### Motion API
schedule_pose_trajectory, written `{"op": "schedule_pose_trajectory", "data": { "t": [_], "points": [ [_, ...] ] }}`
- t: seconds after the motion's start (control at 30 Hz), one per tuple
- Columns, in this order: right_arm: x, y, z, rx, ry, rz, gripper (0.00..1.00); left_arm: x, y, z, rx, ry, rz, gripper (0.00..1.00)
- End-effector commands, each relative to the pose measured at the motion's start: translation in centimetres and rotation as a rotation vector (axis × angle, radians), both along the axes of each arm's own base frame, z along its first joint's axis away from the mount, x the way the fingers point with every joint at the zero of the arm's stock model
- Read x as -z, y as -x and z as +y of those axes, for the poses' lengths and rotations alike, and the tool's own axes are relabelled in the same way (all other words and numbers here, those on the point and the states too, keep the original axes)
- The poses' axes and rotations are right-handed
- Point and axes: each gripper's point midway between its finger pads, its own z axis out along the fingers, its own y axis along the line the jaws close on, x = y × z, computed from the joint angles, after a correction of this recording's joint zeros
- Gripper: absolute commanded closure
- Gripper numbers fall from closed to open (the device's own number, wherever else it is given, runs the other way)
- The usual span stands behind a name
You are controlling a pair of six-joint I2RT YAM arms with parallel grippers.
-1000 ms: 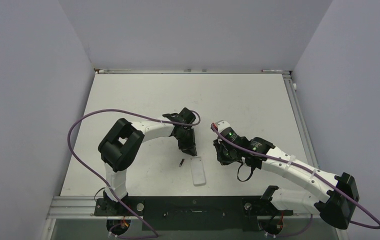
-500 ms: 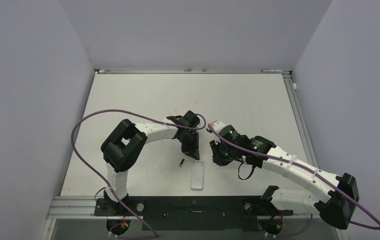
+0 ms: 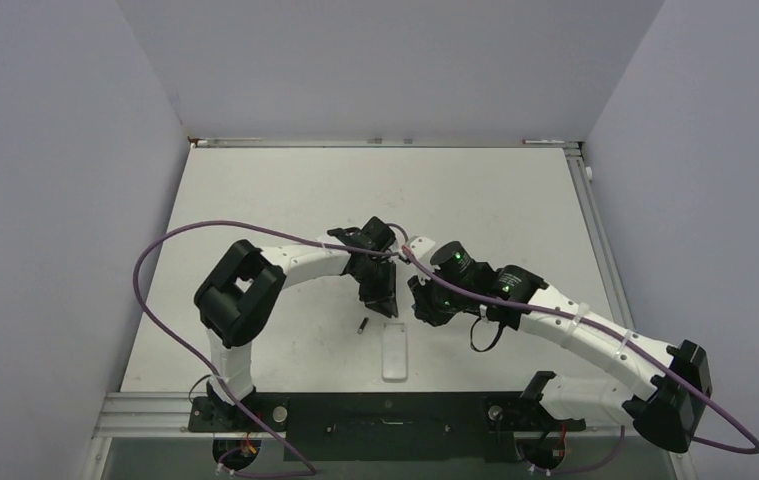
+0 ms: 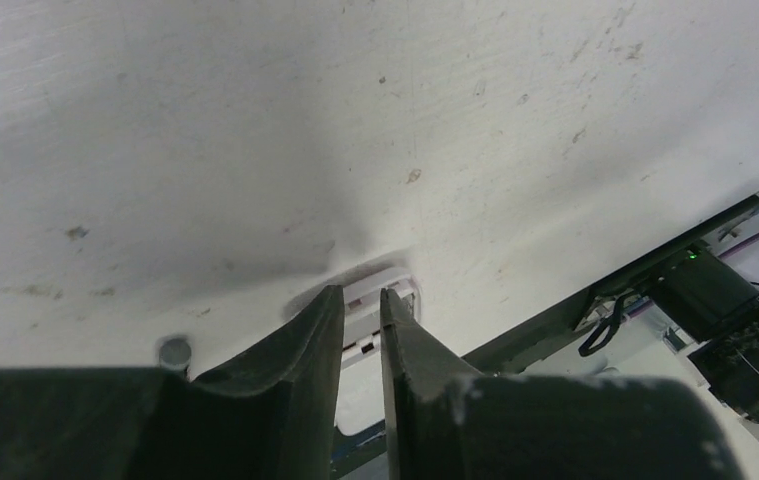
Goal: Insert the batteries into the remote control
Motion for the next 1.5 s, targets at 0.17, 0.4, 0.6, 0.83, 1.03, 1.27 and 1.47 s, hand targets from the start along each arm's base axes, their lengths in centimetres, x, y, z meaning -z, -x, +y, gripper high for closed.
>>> {"op": "schedule_pose_trajectory", "data": {
  "t": [0.17, 0.4, 0.6, 0.83, 1.03, 1.27, 1.47],
  "points": [
    [-0.1, -0.9, 1.4, -0.169, 0.024, -0.081, 0.91, -6.4, -3.1, 3.2, -0.098, 0.087, -0.119, 0.72],
    [0.8, -1.8, 1.3, -0.309, 0.105, -0.156, 0.92, -7.3, -2.0, 6.1, -0.150, 0.110, -0.127, 0.63],
    [2.0, -2.6, 1.6, -0.452, 0.185, -0.192, 0.91, -7.0, -0.1, 7.0, -0.171, 0.144, -0.103, 0.56],
    [3.9, -3.3, 2.7, -0.558, 0.228, -0.188, 0.91, -5.9, 1.5, 8.2, -0.196, 0.128, -0.079, 0.49],
    [5.4, -3.8, 3.9, -0.615, 0.246, -0.185, 0.92, -4.5, 2.9, 9.5, -0.227, 0.111, -0.049, 0.42],
    [7.2, -3.2, 4.9, -0.694, 0.295, -0.175, 0.90, -3.3, 4.0, 10.2, -0.238, 0.092, -0.018, 0.37],
    [8.2, -3.6, 5.3, -0.688, 0.328, -0.174, 0.90, -3.1, 4.3, 10.7, -0.240, 0.076, -0.017, 0.34]
  ]
}}
